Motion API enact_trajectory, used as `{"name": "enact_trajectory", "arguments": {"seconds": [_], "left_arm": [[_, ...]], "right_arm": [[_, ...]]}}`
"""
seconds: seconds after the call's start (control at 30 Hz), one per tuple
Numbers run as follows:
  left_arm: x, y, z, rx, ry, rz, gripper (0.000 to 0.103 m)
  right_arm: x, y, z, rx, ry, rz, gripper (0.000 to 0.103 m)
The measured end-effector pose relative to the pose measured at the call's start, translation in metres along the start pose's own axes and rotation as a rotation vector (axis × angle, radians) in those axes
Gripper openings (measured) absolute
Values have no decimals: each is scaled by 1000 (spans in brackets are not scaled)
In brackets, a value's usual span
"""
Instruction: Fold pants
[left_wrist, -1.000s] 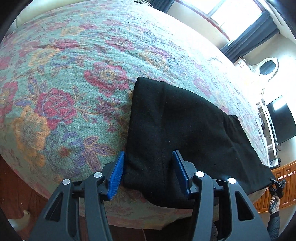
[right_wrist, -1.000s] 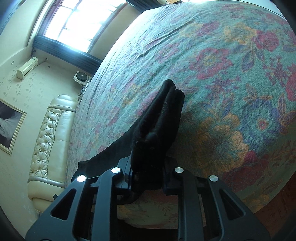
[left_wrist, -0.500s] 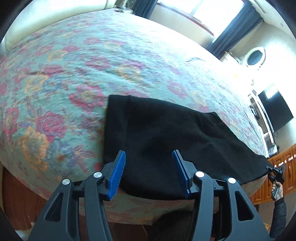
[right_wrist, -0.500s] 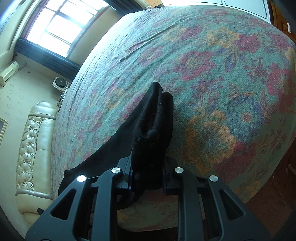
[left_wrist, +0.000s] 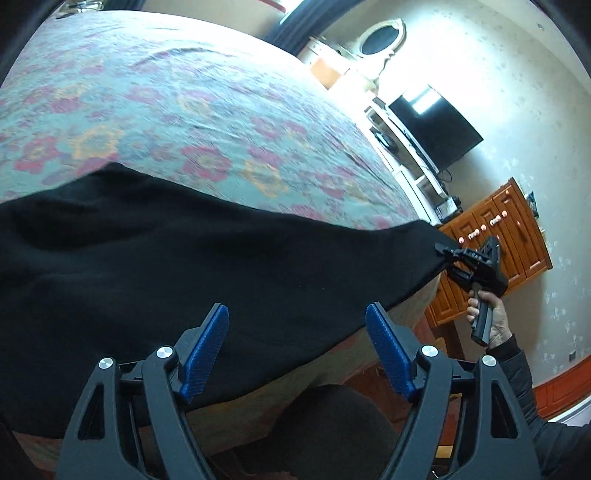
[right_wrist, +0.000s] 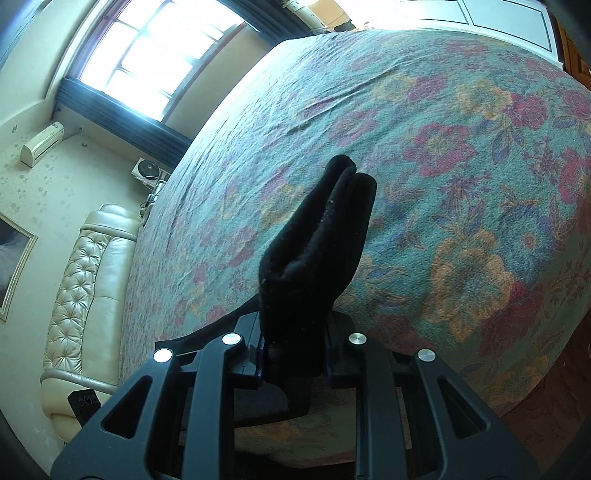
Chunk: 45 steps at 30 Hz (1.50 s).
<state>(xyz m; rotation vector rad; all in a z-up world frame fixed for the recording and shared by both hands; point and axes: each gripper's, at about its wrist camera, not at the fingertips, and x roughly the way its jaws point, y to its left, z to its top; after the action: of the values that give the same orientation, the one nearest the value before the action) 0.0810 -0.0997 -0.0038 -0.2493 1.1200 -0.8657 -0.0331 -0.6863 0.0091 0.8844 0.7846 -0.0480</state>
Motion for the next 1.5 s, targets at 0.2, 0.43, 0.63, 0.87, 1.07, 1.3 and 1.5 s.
{"name": "enact_trajectory", "arguments": {"seconds": [0.2,0.43,0.63,0.87,1.07,1.3,1.5], "left_arm": [[71,-4,-9,-55,102,11,76],[51,17,-18,-121,65,9,76],[27,47,-13,-179,31,40,76],[4,75,-16,-232,7,47,76],[-11,88,-16,-282,-16,33,76],[-26,94,-11,-283,-61,69,76],[-31,107,-13,-333,-75,68,76]], "right_arm": [[3,63,-15,-120,-13,57,21],[46,166,-64,-360,80,63,21],[108,225,-125,-545,181,-10,21],[160,268,-190,-694,287,-37,21],[184,293,-236,-789,349,-30,21],[202,306,-279,-890,374,-61,27],[207,299,-284,-769,425,60,76]]}}
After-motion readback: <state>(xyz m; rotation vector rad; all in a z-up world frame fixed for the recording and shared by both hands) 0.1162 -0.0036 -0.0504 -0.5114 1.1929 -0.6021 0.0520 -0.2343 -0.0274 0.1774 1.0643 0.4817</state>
